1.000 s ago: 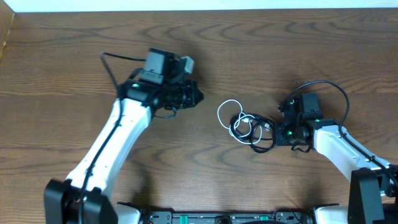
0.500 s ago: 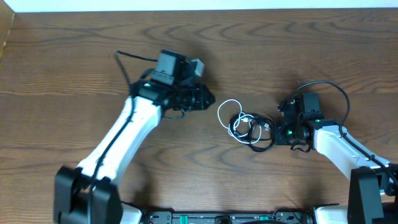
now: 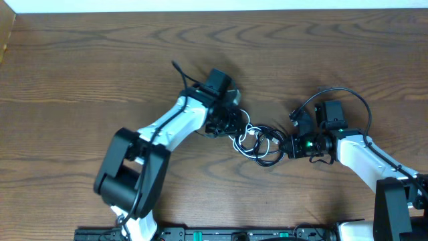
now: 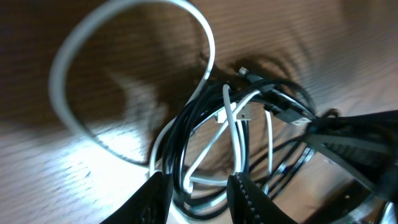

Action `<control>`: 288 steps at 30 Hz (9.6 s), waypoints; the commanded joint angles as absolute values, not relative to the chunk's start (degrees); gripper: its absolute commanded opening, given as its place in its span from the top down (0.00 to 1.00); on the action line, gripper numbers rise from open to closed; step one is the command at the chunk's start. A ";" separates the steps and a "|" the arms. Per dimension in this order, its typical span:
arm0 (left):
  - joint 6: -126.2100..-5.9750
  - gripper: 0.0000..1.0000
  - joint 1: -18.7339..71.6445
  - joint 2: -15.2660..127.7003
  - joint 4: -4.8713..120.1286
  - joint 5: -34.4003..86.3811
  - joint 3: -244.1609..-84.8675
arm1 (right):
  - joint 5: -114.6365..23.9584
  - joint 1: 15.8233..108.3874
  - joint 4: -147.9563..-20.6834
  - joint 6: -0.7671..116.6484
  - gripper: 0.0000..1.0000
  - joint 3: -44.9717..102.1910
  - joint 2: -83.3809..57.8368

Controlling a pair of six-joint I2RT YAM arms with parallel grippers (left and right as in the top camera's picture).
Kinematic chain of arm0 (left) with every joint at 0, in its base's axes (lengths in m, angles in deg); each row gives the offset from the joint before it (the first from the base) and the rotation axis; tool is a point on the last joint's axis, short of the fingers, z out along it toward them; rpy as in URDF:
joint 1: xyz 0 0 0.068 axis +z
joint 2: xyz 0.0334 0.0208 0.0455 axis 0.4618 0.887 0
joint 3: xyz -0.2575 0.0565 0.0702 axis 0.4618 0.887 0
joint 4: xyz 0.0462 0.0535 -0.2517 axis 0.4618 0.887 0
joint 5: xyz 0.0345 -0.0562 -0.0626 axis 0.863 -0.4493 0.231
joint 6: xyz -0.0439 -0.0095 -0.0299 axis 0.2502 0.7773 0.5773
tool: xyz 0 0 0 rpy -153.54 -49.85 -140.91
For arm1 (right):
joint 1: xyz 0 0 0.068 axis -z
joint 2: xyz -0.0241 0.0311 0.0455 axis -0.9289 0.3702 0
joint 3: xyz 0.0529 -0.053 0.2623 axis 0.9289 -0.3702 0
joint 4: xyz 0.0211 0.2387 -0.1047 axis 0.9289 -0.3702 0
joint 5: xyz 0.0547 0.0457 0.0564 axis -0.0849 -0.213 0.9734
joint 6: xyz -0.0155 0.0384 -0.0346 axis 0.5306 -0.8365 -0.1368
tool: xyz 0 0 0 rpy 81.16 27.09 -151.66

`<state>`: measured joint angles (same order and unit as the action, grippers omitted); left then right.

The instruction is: Untangle cables

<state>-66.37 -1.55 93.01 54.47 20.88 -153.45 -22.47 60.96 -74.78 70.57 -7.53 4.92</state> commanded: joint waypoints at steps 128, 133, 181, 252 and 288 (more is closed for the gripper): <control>-67.09 0.93 7.39 82.41 59.34 31.50 -153.28 | -30.99 61.09 -75.39 63.10 0.99 -7.99 5.29; -67.09 0.93 13.16 78.50 59.37 30.27 -153.26 | -31.03 61.09 -75.35 63.12 0.99 -7.99 5.29; -56.53 0.38 -10.52 78.96 55.26 38.73 -144.32 | -32.69 61.22 -76.27 63.08 0.99 -7.57 5.18; -49.08 0.92 -10.52 90.13 58.69 55.78 -143.92 | -25.00 61.79 -94.19 72.98 0.51 3.68 -7.03; -49.08 0.92 -10.52 90.13 58.58 55.74 -143.92 | -34.53 42.53 -76.16 78.18 0.99 3.92 17.12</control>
<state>-48.55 -11.13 88.93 58.89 52.50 -145.13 -30.99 42.05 -75.72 80.32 3.77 16.07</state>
